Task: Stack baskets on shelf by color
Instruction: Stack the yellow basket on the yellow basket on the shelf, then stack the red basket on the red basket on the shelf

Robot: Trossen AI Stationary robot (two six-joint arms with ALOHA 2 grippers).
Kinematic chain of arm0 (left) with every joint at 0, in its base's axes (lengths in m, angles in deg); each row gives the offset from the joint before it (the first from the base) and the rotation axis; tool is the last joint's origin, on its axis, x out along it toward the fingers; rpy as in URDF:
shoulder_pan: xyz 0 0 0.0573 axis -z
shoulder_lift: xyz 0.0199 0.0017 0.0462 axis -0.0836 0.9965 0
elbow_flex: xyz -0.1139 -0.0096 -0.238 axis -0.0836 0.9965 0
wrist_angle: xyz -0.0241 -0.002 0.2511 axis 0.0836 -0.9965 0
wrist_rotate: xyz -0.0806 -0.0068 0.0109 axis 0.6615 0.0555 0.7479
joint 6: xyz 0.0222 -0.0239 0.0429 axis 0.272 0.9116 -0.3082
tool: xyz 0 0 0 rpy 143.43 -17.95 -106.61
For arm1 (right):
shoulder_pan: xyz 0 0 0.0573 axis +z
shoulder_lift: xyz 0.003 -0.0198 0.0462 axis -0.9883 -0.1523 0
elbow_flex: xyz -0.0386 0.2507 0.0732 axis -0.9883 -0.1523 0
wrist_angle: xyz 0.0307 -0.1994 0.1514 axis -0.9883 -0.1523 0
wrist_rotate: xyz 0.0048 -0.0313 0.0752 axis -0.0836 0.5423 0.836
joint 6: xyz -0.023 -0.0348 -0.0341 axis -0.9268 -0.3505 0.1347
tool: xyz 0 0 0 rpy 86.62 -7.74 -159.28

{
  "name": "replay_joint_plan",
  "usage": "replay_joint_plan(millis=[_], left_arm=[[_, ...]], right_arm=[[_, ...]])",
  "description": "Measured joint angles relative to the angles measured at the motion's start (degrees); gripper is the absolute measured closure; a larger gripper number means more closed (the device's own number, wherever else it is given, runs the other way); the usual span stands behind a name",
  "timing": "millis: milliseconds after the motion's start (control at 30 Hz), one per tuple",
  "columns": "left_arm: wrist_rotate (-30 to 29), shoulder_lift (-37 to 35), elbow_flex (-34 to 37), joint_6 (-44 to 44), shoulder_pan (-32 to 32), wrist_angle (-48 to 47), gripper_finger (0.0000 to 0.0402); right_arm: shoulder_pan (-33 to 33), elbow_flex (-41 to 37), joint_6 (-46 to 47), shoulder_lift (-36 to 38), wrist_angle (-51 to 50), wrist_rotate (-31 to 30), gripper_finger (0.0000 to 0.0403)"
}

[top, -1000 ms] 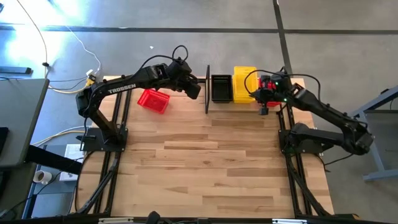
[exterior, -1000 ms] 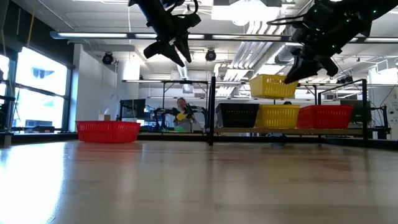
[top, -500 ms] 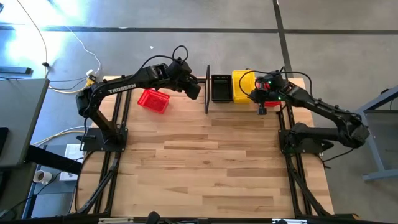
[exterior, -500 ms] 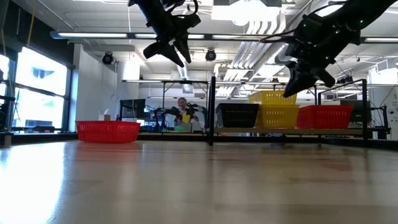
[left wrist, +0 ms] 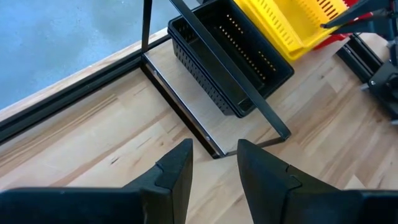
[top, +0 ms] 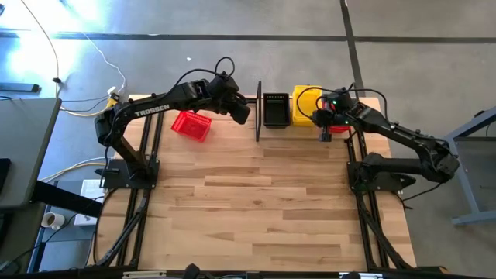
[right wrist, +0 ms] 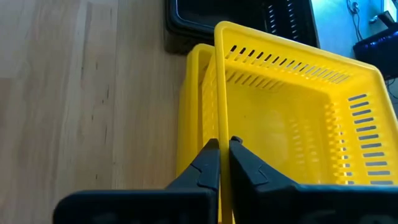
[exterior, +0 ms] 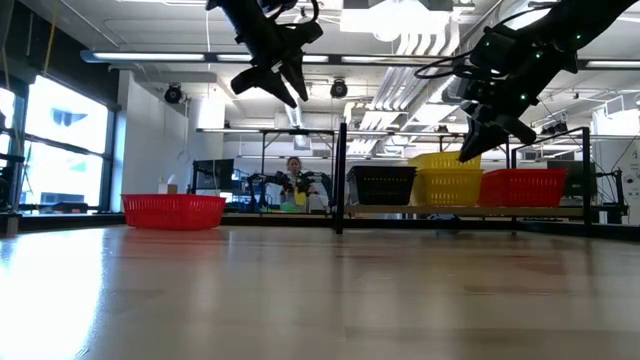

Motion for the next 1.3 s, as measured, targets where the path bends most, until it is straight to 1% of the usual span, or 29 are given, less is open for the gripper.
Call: replay_joint_plan(millis=[133, 333, 433, 567, 700, 867, 1033, 1133, 1300], left_arm=[[0.08, 0.00, 0.00, -0.02, 0.00, 0.02, 0.0286], [0.08, 0.00, 0.00, -0.02, 0.02, 0.00, 0.0286], [0.06, 0.00, 0.00, -0.02, 0.02, 0.02, 0.0286], [0.28, 0.00, 0.00, -0.07, -0.02, -0.02, 0.0286], [0.76, 0.00, 0.00, -1.58, -0.39, -1.36, 0.0286], [-0.84, 0.00, 0.00, -1.22, -1.68, -9.03, 0.0286], [-6.55, 0.00, 0.00, 2.64, -4.21, -20.16, 0.0286], [-7.99, 0.00, 0.00, 5.59, -6.24, -25.20, 0.0286], [-8.20, 0.00, 0.60, 6.16, -8.94, -31.13, 0.0286]], right_arm=[[0.61, 0.02, 0.39, 0.01, -0.01, 0.02, 0.0383], [1.99, 0.01, 1.25, 0.34, -0.02, 0.02, 0.0332], [2.56, 0.02, 1.08, 1.10, -0.06, -0.25, 0.0312], [3.04, 0.02, 2.19, 3.41, -0.61, -2.52, 0.0303], [3.17, 0.02, 6.07, 6.16, -0.92, -3.95, 0.0302], [3.17, 0.02, 12.64, 9.18, -0.87, -3.96, 0.0302], [3.22, 0.02, 18.01, 11.53, -0.83, -3.96, 0.0302], [3.22, 0.02, 18.90, 12.51, -0.83, -3.96, 0.0302], [3.19, 0.02, 18.90, 12.72, -0.87, -3.96, 0.0302]])
